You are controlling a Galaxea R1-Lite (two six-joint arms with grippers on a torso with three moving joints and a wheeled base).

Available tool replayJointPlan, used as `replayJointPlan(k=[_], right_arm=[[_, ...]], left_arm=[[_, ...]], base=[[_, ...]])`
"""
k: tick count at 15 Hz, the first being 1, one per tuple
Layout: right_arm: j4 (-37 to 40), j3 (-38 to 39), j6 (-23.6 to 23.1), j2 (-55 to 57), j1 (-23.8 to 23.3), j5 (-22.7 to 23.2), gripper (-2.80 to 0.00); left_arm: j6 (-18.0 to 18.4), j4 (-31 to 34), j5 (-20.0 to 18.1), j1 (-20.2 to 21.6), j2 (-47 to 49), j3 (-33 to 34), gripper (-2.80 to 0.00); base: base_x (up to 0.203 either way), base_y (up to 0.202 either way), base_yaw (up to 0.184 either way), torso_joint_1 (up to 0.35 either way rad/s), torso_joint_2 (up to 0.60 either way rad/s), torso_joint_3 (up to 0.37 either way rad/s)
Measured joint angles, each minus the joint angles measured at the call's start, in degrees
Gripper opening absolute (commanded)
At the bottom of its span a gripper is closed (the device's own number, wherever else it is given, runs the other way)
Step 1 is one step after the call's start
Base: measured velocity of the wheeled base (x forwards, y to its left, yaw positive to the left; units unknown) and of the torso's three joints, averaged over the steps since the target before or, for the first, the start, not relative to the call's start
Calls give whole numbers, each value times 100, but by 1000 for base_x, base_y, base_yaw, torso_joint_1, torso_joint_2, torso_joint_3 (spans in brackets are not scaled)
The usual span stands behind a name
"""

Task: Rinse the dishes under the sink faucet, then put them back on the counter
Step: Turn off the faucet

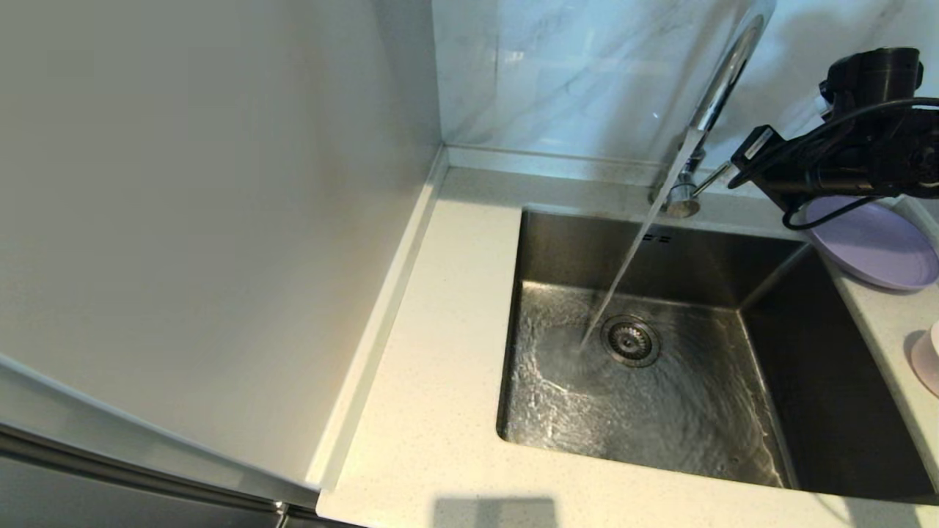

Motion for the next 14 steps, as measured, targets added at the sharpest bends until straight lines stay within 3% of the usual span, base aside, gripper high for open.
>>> replayJointPlan(k=[4,9,14], right_arm=[[72,272,-244,-30,-75,-232,-280],[72,609,-428,-242,-173,521,-280],[37,708,-655,-372,-151,774,-280]], left_arm=[[4,0,2,0,0,0,-280],[2,-2,0,0,0,0,-280],[3,0,0,0,0,0,-280]], base=[[0,0,0,0,0,0],[0,0,0,0,0,0],[0,0,0,0,0,0]])
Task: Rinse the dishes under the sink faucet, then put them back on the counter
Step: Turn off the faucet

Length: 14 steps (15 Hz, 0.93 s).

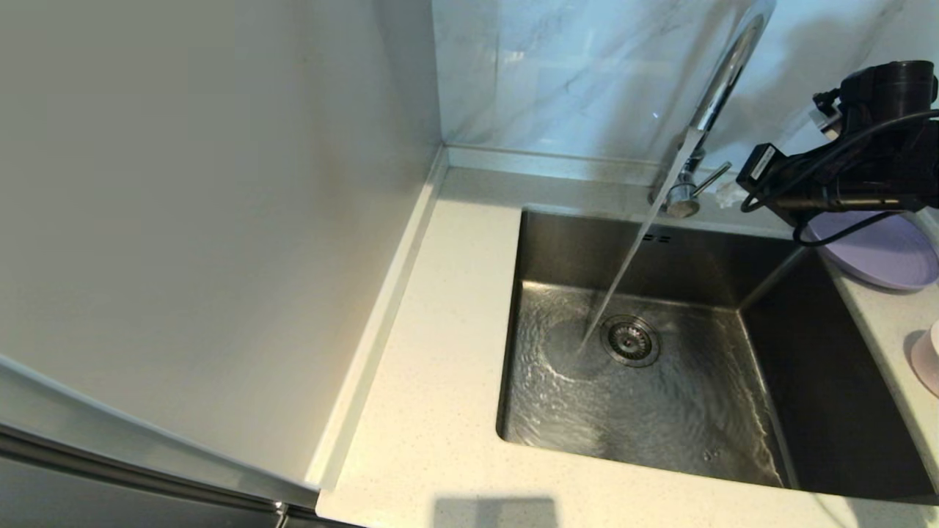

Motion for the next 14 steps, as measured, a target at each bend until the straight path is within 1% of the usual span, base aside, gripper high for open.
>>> replayJointPlan(k=[10,14], right_arm=[[-14,-535,95,274,0,-54,-280],[-188,-759,356,381,11,-275,-280]], left_arm=[[-3,-2,0,-2,0,0,-280],[-1,0,2,0,0,0,-280]], base=[[0,0,0,0,0,0],[0,0,0,0,0,0]])
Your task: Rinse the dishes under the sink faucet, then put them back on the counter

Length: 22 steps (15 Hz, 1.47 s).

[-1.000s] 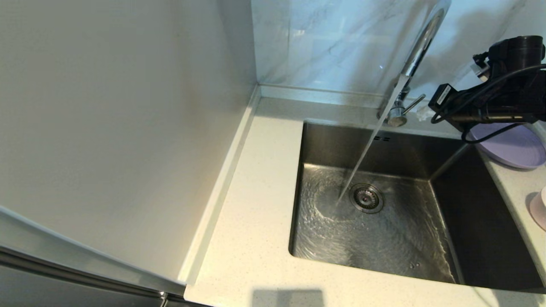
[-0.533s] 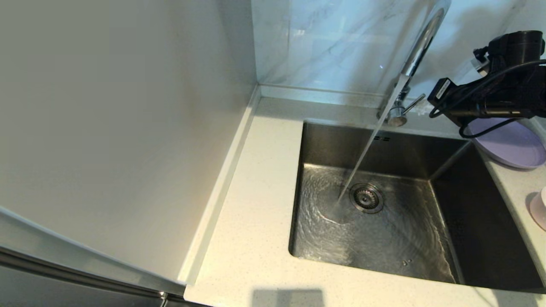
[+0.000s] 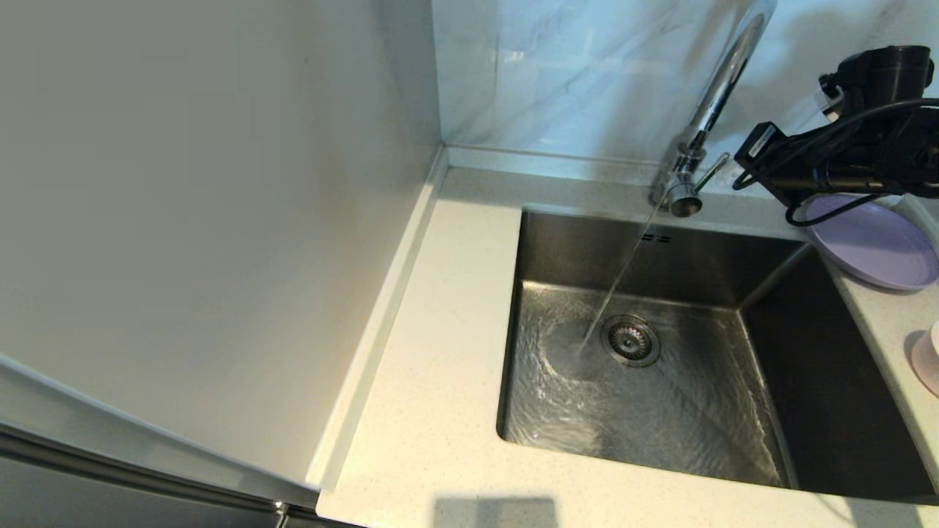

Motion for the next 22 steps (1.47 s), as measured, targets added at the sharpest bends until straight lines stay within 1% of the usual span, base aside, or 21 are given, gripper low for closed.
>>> replayJointPlan(k=[2,4,8,12,14,15,17,20,22], right_arm=[[6,-129,215,29,37,-47,-280],[1,-243,312,70,149,-288,-280],[16,-258,311,115,232,-616,-280],[49,-138,273,-26,194,-1276,-280],[95,-26,123,-235,90,-1451,-280],[145,72,-31,-398,15,-1481,-280],[416,377,-559,-812,-142,-1641,-280],[949,1254,-1602,-1688,-517,-2255,-280],[1078,1972,-2303,-2422,-951,-2658,-280]], left_arm=[[-2,-2,0,0,0,0,-280],[-2,-2,-2,0,0,0,-280],[0,0,-2,0,0,0,-280],[0,0,-2,0,0,0,-280],[-2,0,0,0,0,0,-280],[0,0,-1,0,0,0,-280],[0,-2,-2,-2,0,0,-280],[0,0,0,0,0,0,-280],[2,0,0,0,0,0,-280]], base=[[0,0,0,0,0,0],[0,0,0,0,0,0],[0,0,0,0,0,0],[0,0,0,0,0,0],[0,0,0,0,0,0],[0,0,0,0,0,0],[0,0,0,0,0,0],[0,0,0,0,0,0],[0,0,0,0,0,0]])
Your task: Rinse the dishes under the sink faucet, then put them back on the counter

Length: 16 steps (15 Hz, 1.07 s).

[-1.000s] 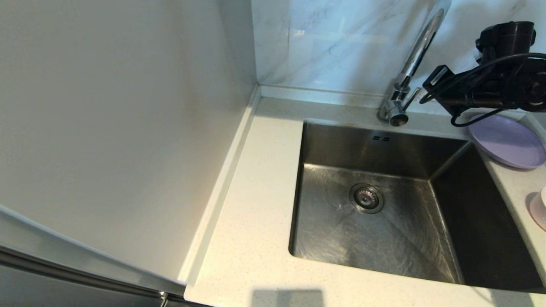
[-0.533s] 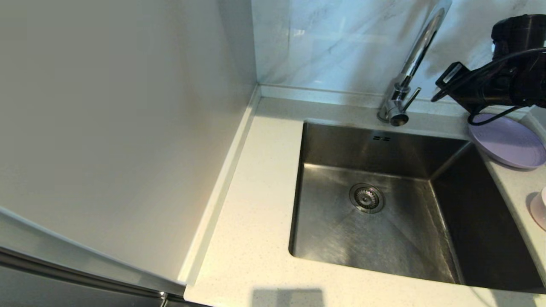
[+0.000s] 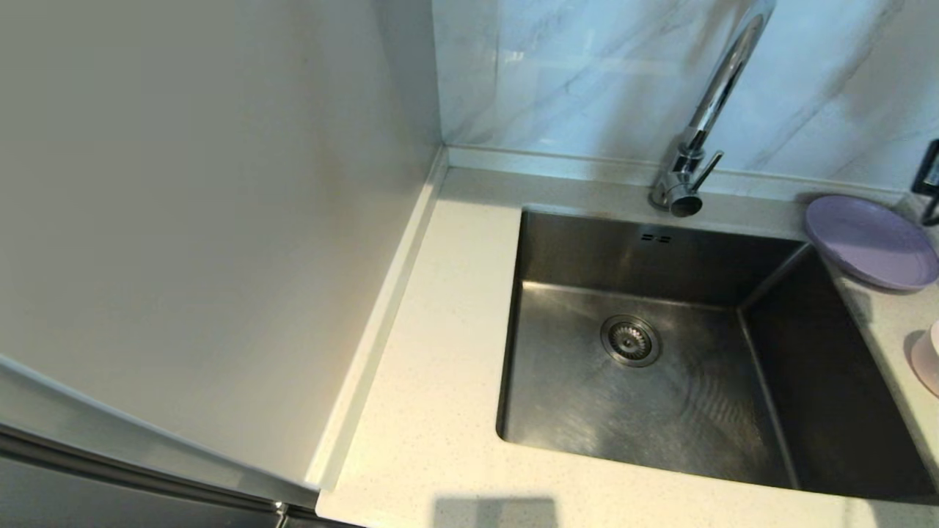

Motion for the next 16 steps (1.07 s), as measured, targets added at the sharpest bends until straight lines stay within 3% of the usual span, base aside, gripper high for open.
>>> replayJointPlan(k=[2,4,13,16], right_arm=[[20,527,-499,-803,-348,-203,-280],[-9,919,-828,-1718,-383,-423,-280],[305,3326,-2189,-6215,964,-637,-280],[995,3722,-2121,-7220,1119,-604,-280]], left_arm=[[-2,0,0,0,0,0,-280],[-4,-2,-2,0,0,0,-280],[-6,-2,-2,0,0,0,-280],[-2,-2,-2,-2,0,0,-280]], base=[[0,0,0,0,0,0],[0,0,0,0,0,0],[0,0,0,0,0,0],[0,0,0,0,0,0]])
